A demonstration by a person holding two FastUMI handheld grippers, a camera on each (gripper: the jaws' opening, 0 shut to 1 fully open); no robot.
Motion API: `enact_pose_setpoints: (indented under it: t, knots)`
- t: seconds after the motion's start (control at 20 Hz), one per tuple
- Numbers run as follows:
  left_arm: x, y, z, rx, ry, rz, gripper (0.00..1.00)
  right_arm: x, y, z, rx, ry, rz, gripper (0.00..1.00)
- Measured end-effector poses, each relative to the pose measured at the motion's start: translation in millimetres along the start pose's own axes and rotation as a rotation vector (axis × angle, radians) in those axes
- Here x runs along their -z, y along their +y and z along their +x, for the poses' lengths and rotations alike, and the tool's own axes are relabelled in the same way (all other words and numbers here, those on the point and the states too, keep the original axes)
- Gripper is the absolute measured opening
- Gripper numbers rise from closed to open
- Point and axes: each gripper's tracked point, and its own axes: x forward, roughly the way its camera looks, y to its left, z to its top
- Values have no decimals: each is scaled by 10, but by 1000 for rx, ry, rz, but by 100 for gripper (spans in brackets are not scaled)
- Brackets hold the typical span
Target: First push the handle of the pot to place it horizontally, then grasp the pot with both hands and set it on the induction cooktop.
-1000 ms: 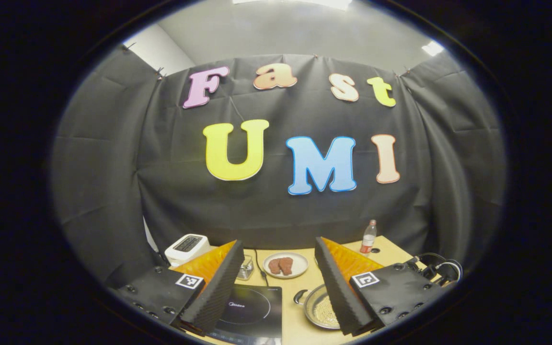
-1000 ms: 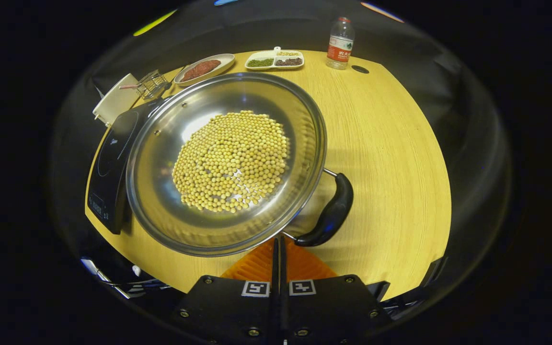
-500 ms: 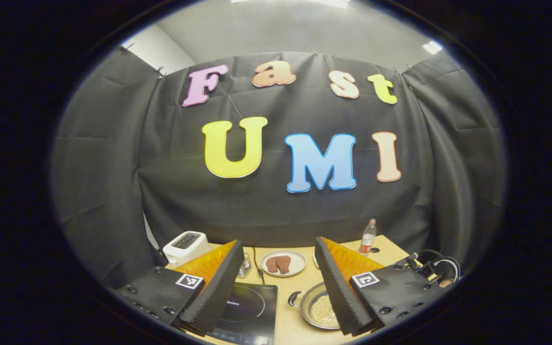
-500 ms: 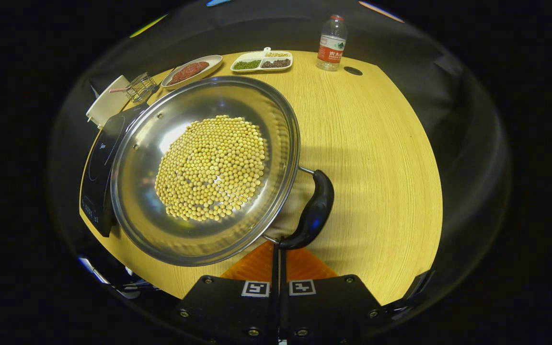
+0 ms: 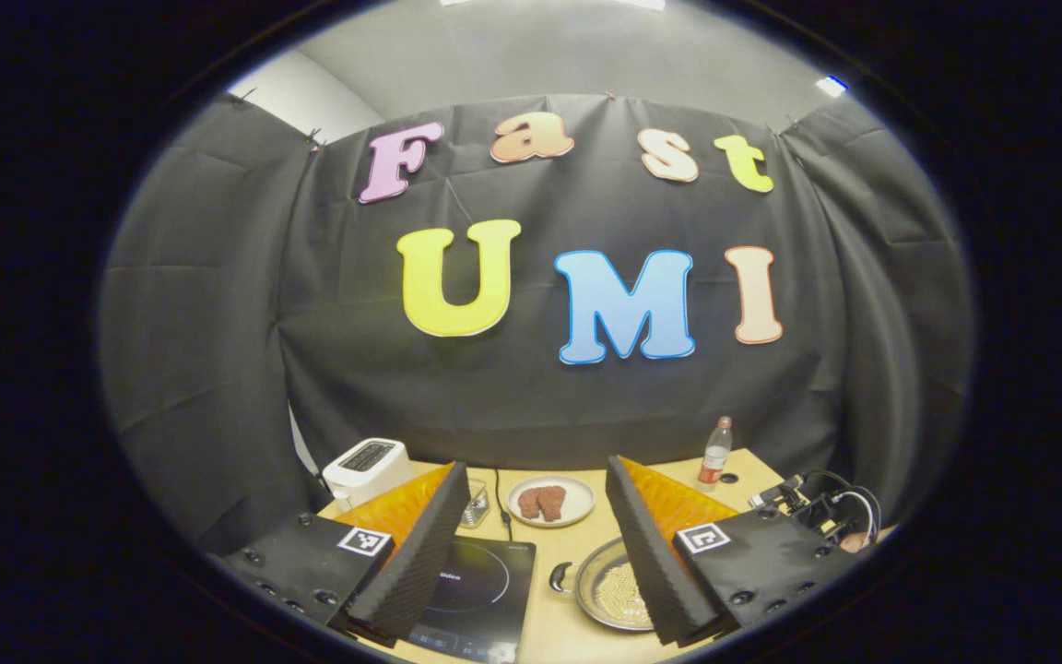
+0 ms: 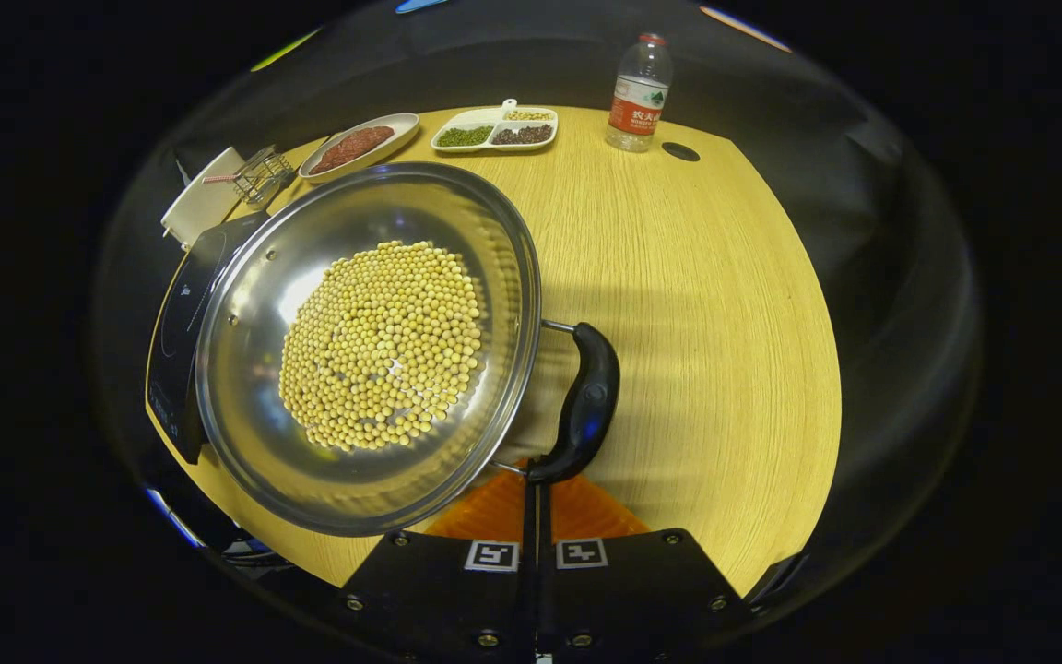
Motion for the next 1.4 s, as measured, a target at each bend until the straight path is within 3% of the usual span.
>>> enact_pose_setpoints:
  t: [0.4,0.8,0.9,1.05,1.4]
  knots:
    - [104,-54,-49,-2,16,1,95,-126,-41,51,-6,-7,12,1]
    - [335,-29,319,115,60,-27,99,-126,-143,-181,83,-51,101,2]
    - [453,-72,437,160,84,-35,99,-111,-170,-361,104,-95,124,19]
    - [678,-177,616,223,132,-31,99,-127,-177,-594,110,-177,186,98]
    - [1570,-402,990,311,344,-18,97,-214,-83,-841,59,-296,287,97]
